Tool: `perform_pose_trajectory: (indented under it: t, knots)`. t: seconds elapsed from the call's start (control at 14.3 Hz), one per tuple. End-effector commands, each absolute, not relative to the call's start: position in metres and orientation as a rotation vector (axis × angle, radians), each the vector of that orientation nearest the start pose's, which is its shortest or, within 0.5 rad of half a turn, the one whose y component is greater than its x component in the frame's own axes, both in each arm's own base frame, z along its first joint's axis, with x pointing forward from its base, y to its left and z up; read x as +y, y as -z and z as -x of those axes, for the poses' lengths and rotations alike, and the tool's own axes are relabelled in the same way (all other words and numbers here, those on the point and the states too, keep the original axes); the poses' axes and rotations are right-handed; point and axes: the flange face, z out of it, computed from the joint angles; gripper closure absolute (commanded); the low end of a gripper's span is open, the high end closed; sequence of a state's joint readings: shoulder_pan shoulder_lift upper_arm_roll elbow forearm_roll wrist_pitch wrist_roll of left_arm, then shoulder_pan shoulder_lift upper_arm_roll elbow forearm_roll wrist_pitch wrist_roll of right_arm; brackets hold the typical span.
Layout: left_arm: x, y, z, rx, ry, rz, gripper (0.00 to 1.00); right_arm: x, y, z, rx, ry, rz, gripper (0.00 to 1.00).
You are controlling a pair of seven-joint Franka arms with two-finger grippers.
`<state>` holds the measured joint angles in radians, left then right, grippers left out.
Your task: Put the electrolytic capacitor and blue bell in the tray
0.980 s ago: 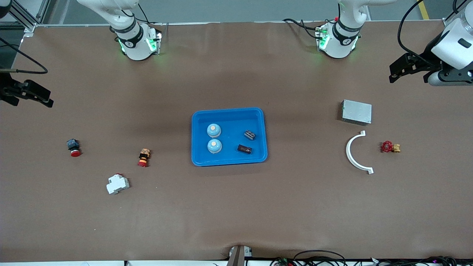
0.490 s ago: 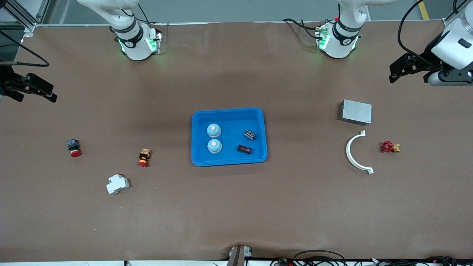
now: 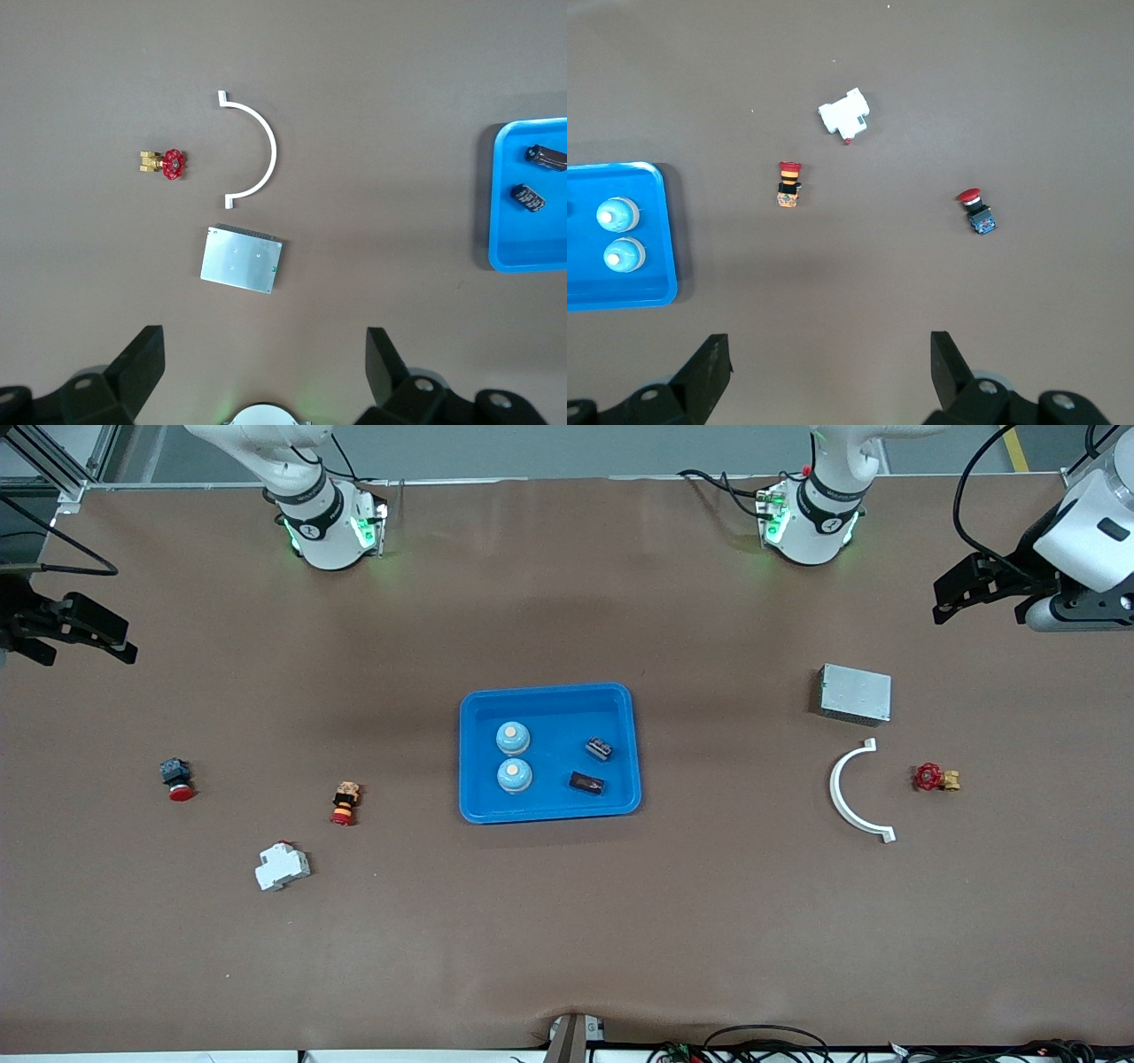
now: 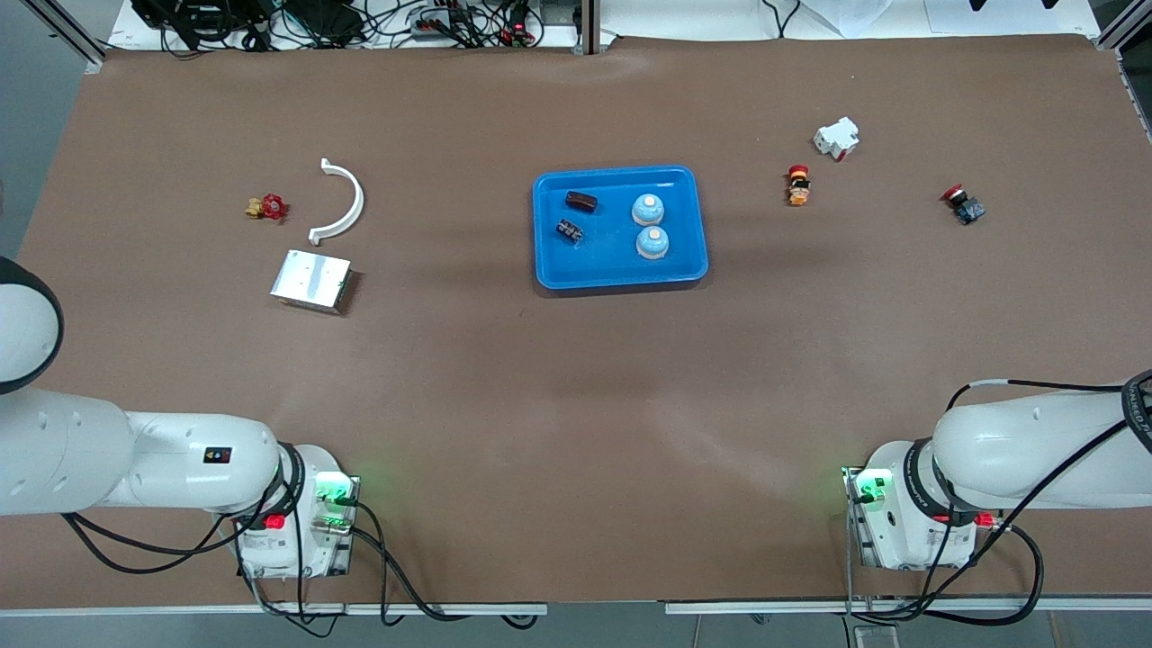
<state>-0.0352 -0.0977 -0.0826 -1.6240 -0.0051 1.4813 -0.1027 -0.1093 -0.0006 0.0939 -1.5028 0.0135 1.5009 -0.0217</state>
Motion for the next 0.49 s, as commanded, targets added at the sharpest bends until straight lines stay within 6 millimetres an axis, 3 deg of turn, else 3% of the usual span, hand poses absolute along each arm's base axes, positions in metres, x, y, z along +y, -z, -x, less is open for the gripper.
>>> perform_pose_trajectory:
  t: [0.0,0.42]
  knots:
    - [-0.0632,-0.6441,-0.5096,0.024,-0.08,3.136,0.0,-0.0087,-0.6571,-0.5404,-0.004,0.025,3.111,0.0]
    - [-0.0632,-0.6441,-0.5101,0.022,-0.08,3.136,0.0,-0.0093,-0.6588,-0.5407,0.004,0.035,3.094,0.0]
